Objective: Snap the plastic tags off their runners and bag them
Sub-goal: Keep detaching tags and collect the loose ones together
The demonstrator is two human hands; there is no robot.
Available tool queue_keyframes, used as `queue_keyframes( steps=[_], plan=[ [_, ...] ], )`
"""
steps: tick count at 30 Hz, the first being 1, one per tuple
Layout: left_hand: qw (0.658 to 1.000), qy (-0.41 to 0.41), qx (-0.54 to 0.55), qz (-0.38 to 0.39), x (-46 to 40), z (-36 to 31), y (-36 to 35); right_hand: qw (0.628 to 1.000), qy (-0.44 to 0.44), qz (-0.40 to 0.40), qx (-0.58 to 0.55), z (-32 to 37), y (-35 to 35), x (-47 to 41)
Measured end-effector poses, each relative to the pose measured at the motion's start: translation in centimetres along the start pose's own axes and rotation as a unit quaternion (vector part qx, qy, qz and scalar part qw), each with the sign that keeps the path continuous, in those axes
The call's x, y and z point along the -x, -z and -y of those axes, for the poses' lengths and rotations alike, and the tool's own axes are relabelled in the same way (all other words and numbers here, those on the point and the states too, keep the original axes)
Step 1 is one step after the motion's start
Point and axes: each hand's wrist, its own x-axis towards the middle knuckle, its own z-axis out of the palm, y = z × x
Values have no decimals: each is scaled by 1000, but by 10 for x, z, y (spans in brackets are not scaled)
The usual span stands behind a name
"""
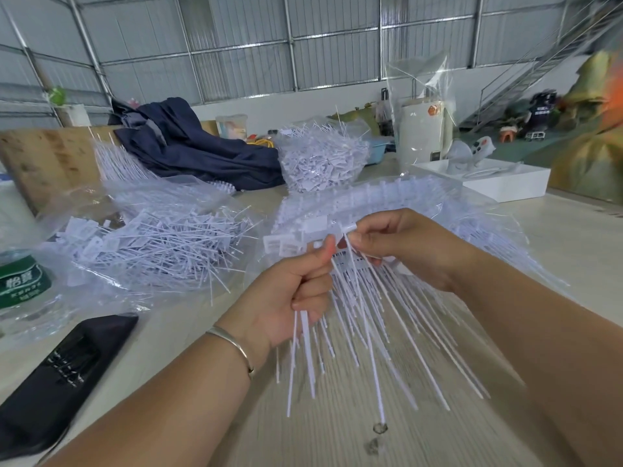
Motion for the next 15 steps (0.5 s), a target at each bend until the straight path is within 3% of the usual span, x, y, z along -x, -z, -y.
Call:
queue_keyframes(
  steps=[4,10,15],
  plan=[
    [999,-10,10,35,0,2,-9,998,24,16,-54,5,-3,-1],
    [997,-27,58,-48,-7,-3,-1,996,-7,-84,13,4,-2,-2],
    [992,-35,64,-100,-8,-5,7,997,-16,-78,11,3,2,-3]
  ],
)
